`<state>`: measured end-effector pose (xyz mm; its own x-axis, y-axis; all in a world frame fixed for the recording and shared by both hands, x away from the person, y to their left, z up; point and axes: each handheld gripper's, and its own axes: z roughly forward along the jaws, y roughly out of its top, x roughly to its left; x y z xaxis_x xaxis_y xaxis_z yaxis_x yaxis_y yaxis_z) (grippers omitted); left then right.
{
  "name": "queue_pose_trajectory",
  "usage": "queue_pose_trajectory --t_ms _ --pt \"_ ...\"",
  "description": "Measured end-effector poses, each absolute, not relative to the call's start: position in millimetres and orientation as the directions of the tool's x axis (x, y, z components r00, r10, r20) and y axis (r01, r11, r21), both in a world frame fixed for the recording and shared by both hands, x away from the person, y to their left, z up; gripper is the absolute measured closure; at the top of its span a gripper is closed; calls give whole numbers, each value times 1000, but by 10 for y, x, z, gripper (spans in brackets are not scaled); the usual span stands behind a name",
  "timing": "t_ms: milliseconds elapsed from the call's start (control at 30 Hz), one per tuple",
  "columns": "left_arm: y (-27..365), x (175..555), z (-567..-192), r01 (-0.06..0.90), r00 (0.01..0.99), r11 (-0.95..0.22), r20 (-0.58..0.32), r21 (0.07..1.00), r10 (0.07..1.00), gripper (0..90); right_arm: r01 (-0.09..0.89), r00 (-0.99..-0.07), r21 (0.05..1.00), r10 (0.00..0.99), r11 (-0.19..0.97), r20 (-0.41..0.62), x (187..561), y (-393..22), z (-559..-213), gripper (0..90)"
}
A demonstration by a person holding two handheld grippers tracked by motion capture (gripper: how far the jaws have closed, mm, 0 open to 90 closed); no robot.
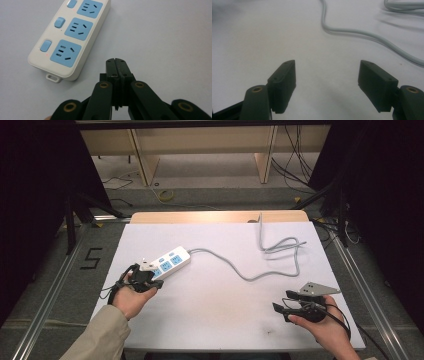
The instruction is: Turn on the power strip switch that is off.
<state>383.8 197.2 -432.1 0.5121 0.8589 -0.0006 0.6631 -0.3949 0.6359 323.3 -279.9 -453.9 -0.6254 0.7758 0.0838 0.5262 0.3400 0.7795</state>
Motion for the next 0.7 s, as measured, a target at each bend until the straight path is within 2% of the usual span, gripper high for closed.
queue_pose_trajectory --t_ms 700 --pt "2025 3988 -4265 669 484 -370 -1 644 875 899 533 -624 774 777 343 84 3238 -2804 -4544 311"
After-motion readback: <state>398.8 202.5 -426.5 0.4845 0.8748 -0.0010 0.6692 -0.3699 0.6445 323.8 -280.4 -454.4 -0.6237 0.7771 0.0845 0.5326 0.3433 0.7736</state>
